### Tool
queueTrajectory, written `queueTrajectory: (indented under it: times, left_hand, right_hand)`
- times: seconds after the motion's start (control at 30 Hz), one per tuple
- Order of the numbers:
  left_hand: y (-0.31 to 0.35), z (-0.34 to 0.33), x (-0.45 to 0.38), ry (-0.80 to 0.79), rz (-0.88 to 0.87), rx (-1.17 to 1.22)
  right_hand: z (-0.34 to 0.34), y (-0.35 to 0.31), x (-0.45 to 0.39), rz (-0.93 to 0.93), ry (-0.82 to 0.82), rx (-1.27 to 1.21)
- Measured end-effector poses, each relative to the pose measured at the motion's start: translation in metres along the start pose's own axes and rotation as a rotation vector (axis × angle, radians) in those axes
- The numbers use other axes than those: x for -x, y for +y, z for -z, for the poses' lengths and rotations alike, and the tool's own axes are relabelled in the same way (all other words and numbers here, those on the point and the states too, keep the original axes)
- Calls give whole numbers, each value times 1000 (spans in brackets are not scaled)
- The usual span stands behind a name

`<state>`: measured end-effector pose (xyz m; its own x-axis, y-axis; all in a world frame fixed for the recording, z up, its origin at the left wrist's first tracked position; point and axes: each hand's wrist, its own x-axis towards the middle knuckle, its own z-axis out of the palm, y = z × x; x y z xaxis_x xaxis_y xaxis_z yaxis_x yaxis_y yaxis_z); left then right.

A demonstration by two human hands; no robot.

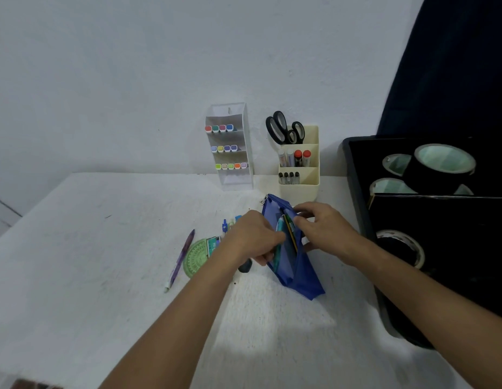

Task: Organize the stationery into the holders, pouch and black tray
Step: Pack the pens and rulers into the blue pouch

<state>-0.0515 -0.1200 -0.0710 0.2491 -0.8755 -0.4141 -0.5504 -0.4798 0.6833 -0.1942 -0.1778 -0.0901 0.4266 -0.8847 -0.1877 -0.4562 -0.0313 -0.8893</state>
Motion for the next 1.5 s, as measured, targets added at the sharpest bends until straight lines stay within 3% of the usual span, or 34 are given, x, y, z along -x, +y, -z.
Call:
queueTrajectory:
  times: [0.37, 0.73, 1.27, 1.5]
  left_hand:
    - [-20, 23, 4, 201, -73, 64]
    - [-91, 88, 9, 502, 54, -71]
    - [-144, 71, 11, 462, 209, -241]
    - [-101, 75, 14, 481, 68, -215]
  right_hand:
    - [-2, -2, 2, -10, -18, 42]
    - [-5, 0, 1, -19, -28, 27]
    - [-6, 5, -3, 2, -25, 50]
    - [-5, 3, -4, -9, -20, 35]
